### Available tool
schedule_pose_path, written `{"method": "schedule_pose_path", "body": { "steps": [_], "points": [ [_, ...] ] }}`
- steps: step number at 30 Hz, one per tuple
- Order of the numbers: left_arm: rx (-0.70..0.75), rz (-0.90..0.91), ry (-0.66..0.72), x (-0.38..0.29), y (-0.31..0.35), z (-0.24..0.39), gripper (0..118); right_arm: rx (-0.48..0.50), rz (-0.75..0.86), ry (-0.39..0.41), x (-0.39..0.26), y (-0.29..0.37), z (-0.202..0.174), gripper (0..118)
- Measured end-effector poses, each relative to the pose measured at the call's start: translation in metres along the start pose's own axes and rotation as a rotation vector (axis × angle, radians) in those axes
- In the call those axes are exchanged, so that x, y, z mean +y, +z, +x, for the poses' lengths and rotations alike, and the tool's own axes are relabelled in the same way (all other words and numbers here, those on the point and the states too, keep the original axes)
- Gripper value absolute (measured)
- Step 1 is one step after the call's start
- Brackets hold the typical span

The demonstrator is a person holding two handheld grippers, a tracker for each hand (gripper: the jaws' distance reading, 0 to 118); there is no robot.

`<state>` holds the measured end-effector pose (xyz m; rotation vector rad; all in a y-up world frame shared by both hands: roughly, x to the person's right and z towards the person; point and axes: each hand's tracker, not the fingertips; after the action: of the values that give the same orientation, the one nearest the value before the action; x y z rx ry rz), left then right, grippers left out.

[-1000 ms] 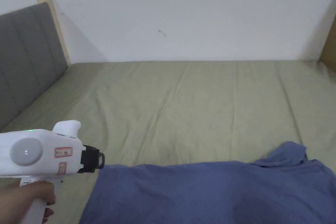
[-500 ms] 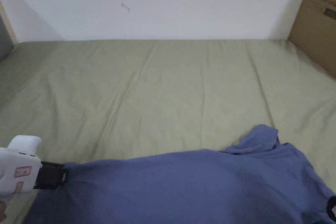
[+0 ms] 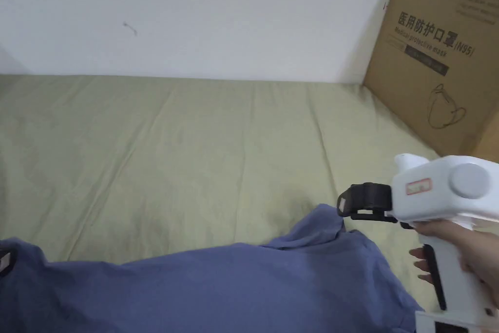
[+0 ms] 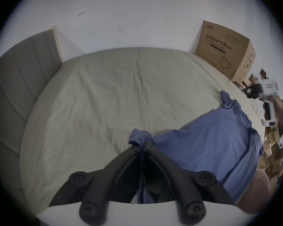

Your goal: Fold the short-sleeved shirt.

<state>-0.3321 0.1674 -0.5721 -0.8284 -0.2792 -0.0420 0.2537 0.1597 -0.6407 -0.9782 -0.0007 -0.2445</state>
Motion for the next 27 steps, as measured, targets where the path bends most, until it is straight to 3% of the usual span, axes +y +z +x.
{"method": "schedule_pose_path", "body": {
  "steps": [5, 8, 9, 10, 11, 12, 14, 19, 22, 25, 27],
  "points": [
    [0.024, -0.017, -0.008, -0.005, 0.0, -0.001, 2, -0.108, -0.169, -0.021, 0.01, -0.07, 0.003, 118],
    [0.063, -0.032, -0.005, -0.007, -0.005, -0.008, 2, -0.3, -0.323, 0.036, 0.0, -0.094, 0.011, 95],
    [0.07, -0.057, 0.029, -0.009, -0.008, -0.013, 2, -0.224, -0.269, 0.023, -0.004, -0.087, 0.011, 85],
    [0.072, -0.066, 0.051, -0.01, -0.01, -0.015, 2, -0.206, -0.202, 0.022, -0.004, -0.077, 0.007, 64],
    [0.067, -0.064, 0.058, -0.011, -0.011, -0.017, 2, -0.17, -0.2, 0.042, -0.005, -0.069, 0.006, 38],
    [0.064, -0.062, 0.058, -0.013, -0.011, -0.019, 2, -0.122, -0.212, 0.074, -0.005, -0.063, 0.002, 5],
    [0.07, -0.059, 0.055, -0.015, -0.012, -0.017, 2, -0.067, -0.196, 0.104, -0.009, -0.05, -0.005, 5],
    [0.106, -0.016, 0.059, -0.014, -0.004, -0.014, 2, -0.124, 0.005, 0.14, -0.018, -0.006, -0.016, 5],
    [0.181, 0.051, 0.061, -0.004, 0.005, -0.013, 2, -0.149, 0.119, 0.083, -0.016, 0.018, -0.011, 5],
    [0.161, 0.138, 0.073, 0.007, 0.021, -0.007, 2, -0.163, 0.223, -0.005, -0.014, 0.048, -0.007, 5],
    [0.162, 0.154, 0.024, 0.014, 0.029, -0.001, 2, -0.155, 0.283, -0.019, -0.013, 0.067, -0.006, 5]
  ]
}}
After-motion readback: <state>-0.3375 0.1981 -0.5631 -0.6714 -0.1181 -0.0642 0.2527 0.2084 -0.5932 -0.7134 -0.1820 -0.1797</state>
